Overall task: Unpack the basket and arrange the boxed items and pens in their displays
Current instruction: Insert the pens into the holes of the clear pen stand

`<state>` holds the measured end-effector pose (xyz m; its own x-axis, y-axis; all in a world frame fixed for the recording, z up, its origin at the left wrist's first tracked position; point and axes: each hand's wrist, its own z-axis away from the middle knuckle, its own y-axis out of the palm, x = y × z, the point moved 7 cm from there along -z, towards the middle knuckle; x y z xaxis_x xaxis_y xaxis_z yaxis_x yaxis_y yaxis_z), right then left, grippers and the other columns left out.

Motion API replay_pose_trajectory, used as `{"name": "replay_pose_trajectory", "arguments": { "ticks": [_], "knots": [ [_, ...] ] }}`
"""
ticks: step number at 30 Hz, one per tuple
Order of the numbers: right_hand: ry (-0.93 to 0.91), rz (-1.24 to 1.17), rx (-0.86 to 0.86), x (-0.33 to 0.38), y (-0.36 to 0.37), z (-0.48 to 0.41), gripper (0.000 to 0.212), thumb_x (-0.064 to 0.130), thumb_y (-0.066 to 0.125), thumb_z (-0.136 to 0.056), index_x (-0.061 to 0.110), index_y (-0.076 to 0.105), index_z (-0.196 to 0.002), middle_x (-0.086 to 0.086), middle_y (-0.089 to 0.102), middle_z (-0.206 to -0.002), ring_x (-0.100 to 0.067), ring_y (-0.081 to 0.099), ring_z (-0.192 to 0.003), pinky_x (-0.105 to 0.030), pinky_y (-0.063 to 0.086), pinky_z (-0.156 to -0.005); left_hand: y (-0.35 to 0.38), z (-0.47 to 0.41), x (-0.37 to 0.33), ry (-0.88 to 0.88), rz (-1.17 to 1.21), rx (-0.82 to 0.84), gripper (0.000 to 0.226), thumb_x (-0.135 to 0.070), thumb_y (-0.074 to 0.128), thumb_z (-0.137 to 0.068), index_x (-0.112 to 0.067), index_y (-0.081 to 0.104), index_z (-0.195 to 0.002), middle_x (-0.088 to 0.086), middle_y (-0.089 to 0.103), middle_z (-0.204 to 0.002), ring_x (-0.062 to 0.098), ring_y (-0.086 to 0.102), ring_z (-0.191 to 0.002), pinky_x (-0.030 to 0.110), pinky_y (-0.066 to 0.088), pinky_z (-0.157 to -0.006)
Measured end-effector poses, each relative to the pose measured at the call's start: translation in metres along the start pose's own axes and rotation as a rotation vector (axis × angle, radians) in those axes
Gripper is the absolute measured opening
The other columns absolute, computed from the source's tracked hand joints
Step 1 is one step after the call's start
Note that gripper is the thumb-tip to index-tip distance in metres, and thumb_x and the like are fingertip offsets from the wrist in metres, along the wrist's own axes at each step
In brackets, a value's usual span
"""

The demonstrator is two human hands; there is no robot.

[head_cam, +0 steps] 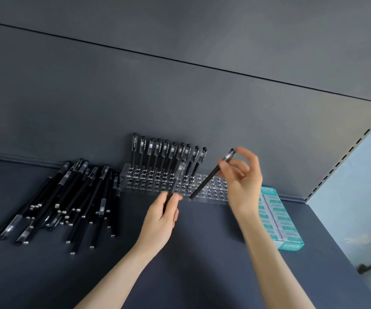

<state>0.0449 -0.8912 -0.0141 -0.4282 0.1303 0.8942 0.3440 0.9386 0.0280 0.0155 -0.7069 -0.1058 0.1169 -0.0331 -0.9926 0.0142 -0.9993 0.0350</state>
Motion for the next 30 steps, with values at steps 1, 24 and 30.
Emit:
{"name": "replay_pose_trajectory", "arguments": {
  "ticks": [1, 24, 30],
  "knots": [
    [-0.045, 0.05, -0.033, 0.004, -0.003, -0.008, 0.042, 0.006, 0.066, -0.085, 0.042, 0.053, -0.102, 0.007, 0.07, -0.078, -0.015, 0.068, -0.072, -0.025, 0.053, -0.072, -0.005, -0.001, 0.001, 0.015, -0.019, -0.048, 0.025, -0.03, 0.044, -0.099, -0.012, 0.059, -0.091, -0.001, 0.034, -0.058, 0.011, 0.027, -0.05, 0.02, 0.025, -0.044],
    [-0.284, 0.504, 0.07, -0.036, 0.03, -0.031, 0.031, 0.011, 0.069, -0.083, 0.022, 0.062, -0.112, 0.014, 0.058, -0.081, 0.004, 0.055, -0.073, -0.003, 0.042, -0.069, -0.008, -0.002, 0.0, -0.025, 0.062, -0.097, 0.027, -0.029, 0.041, -0.1, -0.014, 0.058, -0.086, -0.003, 0.032, -0.056, 0.007, 0.026, -0.044, 0.014, 0.024, -0.04],
    [-0.286, 0.528, 0.059, -0.033, 0.027, -0.025, 0.032, 0.008, 0.066, -0.085, 0.022, 0.063, -0.114, 0.011, 0.06, -0.084, -0.004, 0.057, -0.071, -0.021, 0.051, -0.071, -0.005, -0.002, 0.0, -0.022, 0.048, -0.068, 0.026, -0.027, 0.042, -0.1, -0.014, 0.058, -0.085, 0.003, 0.032, -0.059, 0.007, 0.027, -0.046, 0.014, 0.025, -0.04]
  ]
}}
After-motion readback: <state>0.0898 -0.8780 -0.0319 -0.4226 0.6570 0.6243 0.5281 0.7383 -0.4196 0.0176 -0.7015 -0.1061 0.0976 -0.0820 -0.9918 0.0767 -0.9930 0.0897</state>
